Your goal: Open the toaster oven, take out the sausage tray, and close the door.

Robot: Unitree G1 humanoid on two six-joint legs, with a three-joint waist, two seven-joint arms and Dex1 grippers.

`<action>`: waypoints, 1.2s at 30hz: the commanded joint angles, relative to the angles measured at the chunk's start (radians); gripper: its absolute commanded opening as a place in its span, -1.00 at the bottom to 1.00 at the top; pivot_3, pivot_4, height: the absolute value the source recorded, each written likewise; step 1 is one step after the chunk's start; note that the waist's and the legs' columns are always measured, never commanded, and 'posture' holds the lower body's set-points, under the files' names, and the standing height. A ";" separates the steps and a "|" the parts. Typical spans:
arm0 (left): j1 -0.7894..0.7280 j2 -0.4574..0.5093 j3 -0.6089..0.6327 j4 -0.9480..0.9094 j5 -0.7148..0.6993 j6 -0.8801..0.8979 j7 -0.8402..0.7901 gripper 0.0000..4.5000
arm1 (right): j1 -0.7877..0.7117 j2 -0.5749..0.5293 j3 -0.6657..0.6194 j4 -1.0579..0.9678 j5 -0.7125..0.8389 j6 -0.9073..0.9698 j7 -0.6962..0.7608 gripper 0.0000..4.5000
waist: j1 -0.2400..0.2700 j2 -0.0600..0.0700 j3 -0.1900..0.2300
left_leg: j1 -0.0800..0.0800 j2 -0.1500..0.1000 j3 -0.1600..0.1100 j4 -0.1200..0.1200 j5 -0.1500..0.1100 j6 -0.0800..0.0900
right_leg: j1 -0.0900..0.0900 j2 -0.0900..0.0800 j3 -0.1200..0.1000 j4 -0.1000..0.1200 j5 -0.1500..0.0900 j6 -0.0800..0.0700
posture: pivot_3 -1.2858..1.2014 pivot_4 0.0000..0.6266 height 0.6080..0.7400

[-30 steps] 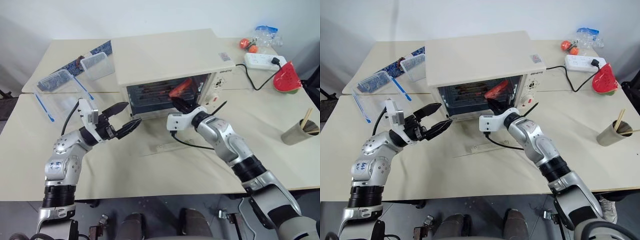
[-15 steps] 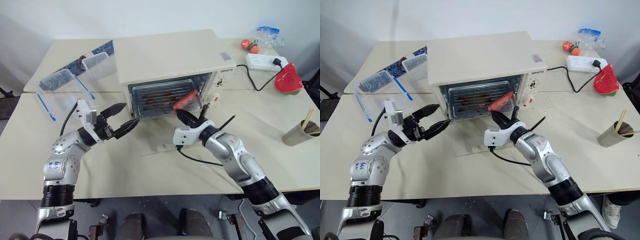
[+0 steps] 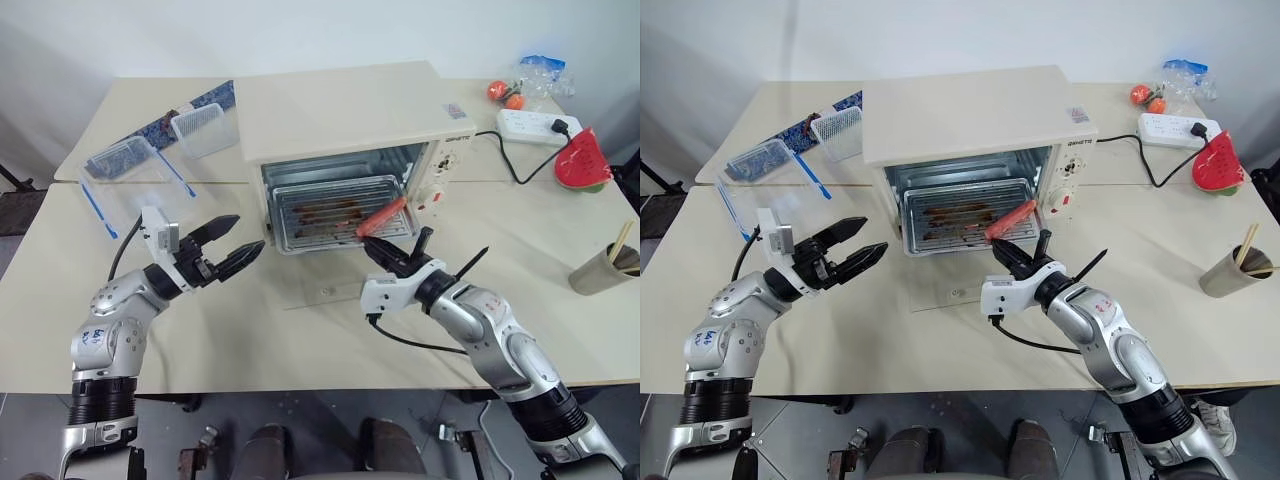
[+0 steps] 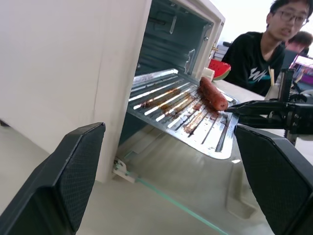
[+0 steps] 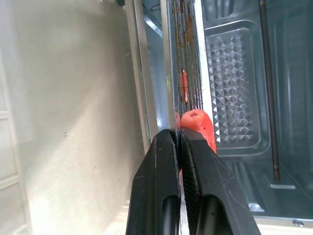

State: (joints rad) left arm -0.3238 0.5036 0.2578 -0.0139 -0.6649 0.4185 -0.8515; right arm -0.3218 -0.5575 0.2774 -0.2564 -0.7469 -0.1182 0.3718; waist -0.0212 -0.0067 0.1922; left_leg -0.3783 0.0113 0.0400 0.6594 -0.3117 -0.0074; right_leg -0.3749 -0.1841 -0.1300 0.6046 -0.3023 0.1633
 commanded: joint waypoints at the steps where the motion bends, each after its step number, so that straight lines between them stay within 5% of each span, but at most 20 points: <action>1: 0.025 0.034 0.037 -0.070 -0.076 0.091 0.003 1.00 | 0.024 -0.019 -0.054 -0.087 0.026 -0.018 -0.006 -0.98 | 0.001 0.000 0.000 | 0.000 0.000 0.000 0.000 0.000 0.000 | 0.000 0.000 0.000 0.000 0.000 0.000 | 0.03 -0.52 1.00; 13: 0.012 0.036 0.022 -0.115 -0.172 0.335 0.097 1.00 | 0.145 -0.073 -0.125 -0.147 0.005 -0.075 -0.022 -0.98 | 0.020 0.000 0.000 | 0.000 0.000 0.000 0.002 0.000 0.000 | 0.000 0.000 0.002 0.000 0.000 0.000 | 0.03 -0.52 1.00; 20: -0.067 0.000 0.038 -0.119 -0.374 0.618 0.227 1.00 | 0.169 -0.111 -0.143 -0.173 0.059 -0.103 0.032 -0.98 | 0.020 -0.001 0.000 | 0.000 0.000 0.000 0.003 0.000 0.000 | 0.000 0.000 0.002 0.001 0.000 0.000 | 0.03 -0.52 1.00; 26: -0.134 -0.090 0.098 -0.049 -0.598 0.860 0.519 1.00 | 0.166 -0.151 -0.151 -0.205 0.119 -0.144 0.098 -0.98 | 0.021 -0.001 0.001 | 0.000 0.000 0.000 0.003 0.000 0.000 | 0.000 0.000 0.002 0.002 0.000 0.000 | 0.03 -0.52 1.00; 32: -0.144 -0.181 0.132 0.000 -0.828 0.912 0.818 1.00 | 0.173 -0.148 -0.135 -0.228 0.150 -0.167 0.145 -0.98 | 0.022 -0.002 0.000 | 0.000 0.000 0.000 0.004 0.000 0.000 | 0.001 0.000 0.003 0.002 0.000 0.000 | 0.03 -0.52 1.00; 36: -0.103 -0.199 0.076 0.038 -1.039 0.890 0.998 0.61 | 0.168 -0.141 -0.127 -0.228 0.157 -0.174 0.167 -1.00 | 0.023 -0.002 0.000 | 0.001 0.000 0.000 0.004 0.000 0.000 | 0.001 0.000 0.004 0.002 0.000 -0.001 | 0.03 -0.52 1.00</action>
State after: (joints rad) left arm -0.4419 0.3112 0.3526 0.0204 -1.5980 1.3231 0.0874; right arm -0.1466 -0.6993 0.1532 -0.4338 -0.6062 -0.2816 0.5385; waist 0.0015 -0.0085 0.1927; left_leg -0.3772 0.0111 0.0394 0.6632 -0.3118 -0.0074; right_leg -0.3737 -0.1841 -0.1257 0.6065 -0.3021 0.1628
